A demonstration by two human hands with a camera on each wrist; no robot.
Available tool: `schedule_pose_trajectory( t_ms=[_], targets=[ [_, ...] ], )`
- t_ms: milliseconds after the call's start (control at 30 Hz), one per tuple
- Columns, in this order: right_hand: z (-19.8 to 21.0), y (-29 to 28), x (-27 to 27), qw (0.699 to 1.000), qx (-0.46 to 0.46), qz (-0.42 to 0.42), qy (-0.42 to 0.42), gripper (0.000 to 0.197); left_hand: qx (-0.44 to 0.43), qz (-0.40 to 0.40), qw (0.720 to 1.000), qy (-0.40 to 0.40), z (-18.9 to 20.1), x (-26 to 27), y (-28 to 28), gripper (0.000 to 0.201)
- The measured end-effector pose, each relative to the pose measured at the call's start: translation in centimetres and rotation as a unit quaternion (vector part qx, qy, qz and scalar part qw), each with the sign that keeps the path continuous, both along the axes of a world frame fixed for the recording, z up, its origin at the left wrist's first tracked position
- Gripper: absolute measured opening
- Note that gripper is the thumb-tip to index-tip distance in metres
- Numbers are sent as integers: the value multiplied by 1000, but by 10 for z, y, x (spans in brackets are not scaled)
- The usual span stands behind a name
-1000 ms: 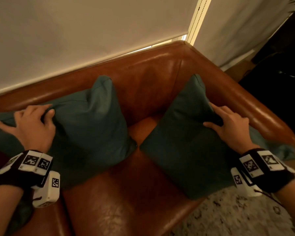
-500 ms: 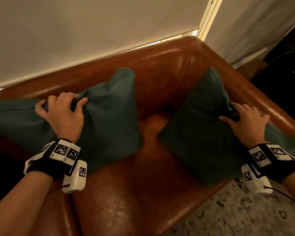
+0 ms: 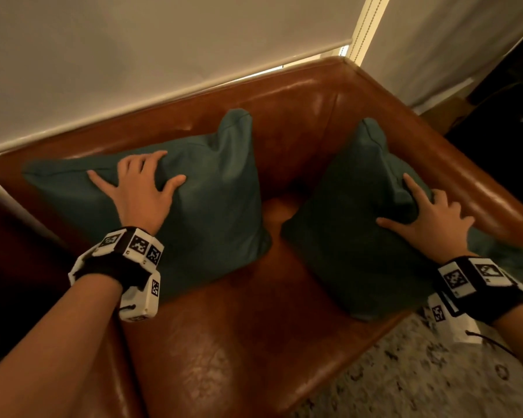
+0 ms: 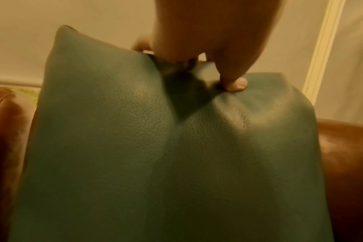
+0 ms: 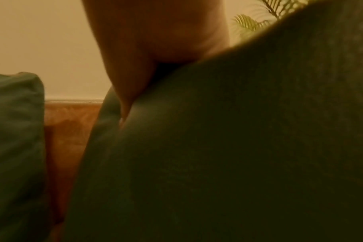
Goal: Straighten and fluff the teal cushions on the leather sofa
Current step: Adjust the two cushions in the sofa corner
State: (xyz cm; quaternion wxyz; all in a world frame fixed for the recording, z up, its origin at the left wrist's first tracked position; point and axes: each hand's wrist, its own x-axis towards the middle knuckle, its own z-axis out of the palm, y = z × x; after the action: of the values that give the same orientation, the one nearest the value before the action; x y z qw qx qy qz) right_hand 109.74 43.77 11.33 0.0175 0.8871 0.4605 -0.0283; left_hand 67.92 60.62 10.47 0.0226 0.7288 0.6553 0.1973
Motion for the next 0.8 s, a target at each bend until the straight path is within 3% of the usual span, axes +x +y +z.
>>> schedule_pose_trajectory(
  t_ms=[167, 400, 533, 700, 800],
  targets=[
    [15, 8, 11, 999, 6, 38, -22, 83, 19, 20, 1000, -1, 11, 7, -1, 46],
    [-1, 6, 17, 999, -42, 28, -13, 101, 28, -110, 994, -9, 9, 65, -13, 49],
    [-4, -1, 23, 999, 17, 46, 12, 95, -8, -171, 985, -21, 5, 119, -32, 54],
    [-3, -60, -4, 960, 266, 76, -39, 43, -54, -360, 931, -41, 5, 189, -44, 59],
    [-27, -115, -45, 945, 324, 32, -36, 37, -86, -481, 873, -12, -13, 223, -54, 76]
  ],
)
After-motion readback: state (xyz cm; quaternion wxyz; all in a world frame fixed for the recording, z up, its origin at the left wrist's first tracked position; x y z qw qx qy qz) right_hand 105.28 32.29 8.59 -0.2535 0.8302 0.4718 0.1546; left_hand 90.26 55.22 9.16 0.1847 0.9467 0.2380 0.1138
